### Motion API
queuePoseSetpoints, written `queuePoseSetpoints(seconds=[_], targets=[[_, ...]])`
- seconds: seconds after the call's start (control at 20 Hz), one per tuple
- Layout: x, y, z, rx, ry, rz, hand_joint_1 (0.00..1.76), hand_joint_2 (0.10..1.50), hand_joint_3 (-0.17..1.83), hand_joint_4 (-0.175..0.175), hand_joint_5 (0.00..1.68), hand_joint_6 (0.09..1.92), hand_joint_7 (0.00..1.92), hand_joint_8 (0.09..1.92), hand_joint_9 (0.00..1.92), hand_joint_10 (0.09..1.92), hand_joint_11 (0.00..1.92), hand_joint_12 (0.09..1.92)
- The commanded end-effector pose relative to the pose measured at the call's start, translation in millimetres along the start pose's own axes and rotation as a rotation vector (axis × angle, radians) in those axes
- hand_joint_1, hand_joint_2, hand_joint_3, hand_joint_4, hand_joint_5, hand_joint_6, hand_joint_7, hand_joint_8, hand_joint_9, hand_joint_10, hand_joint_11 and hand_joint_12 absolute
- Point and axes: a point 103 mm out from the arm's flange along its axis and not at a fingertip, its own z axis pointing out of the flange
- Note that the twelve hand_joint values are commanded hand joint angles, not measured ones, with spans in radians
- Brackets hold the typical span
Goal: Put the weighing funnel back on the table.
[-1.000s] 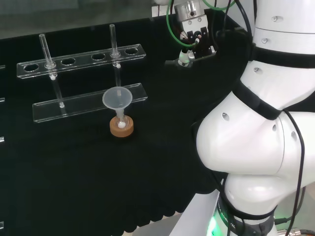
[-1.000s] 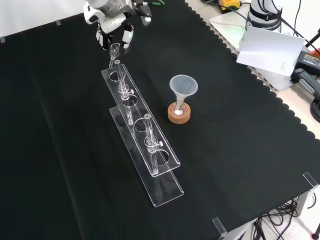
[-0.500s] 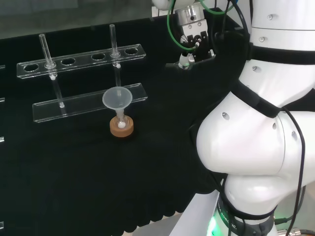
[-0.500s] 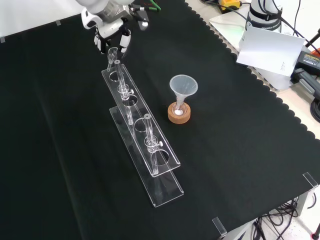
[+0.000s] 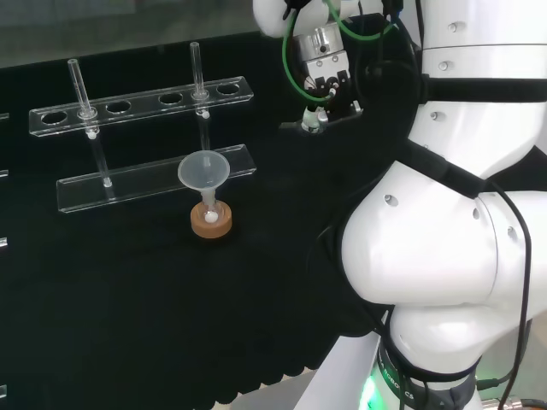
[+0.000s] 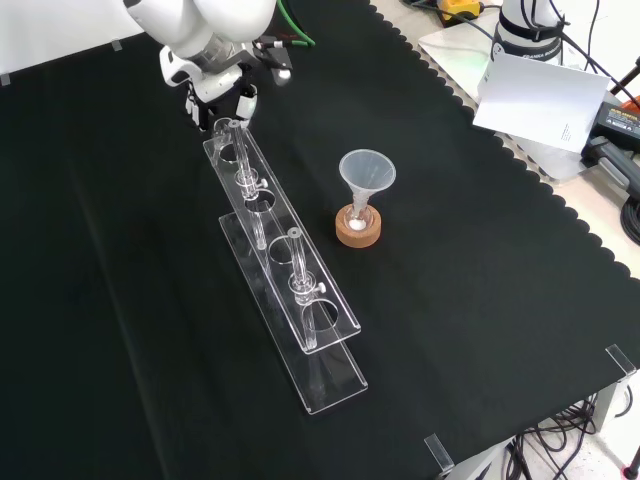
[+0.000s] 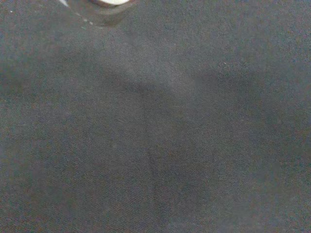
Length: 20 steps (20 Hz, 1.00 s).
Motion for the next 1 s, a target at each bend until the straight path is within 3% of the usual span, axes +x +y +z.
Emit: queuePoseSetpoints(seconds=[0.05, 0.5, 1.0], targets=[[11, 10, 7, -0.027, 0.019, 0.021, 1.12, 1.05, -0.17, 0.175, 1.35, 0.41, 0.73, 0.59, 1.16, 0.11, 0.95, 0.95], [6, 20, 22, -0.056, 0.043, -0.052, 1.12, 1.05, -0.17, 0.175, 1.34, 0.42, 0.72, 0.59, 1.16, 0.11, 0.95, 0.95], [13, 33, 38, -0.077, 0.011, -0.071, 1.12, 1.05, -0.17, 0.175, 1.34, 0.42, 0.71, 0.59, 1.16, 0.11, 0.95, 0.95]])
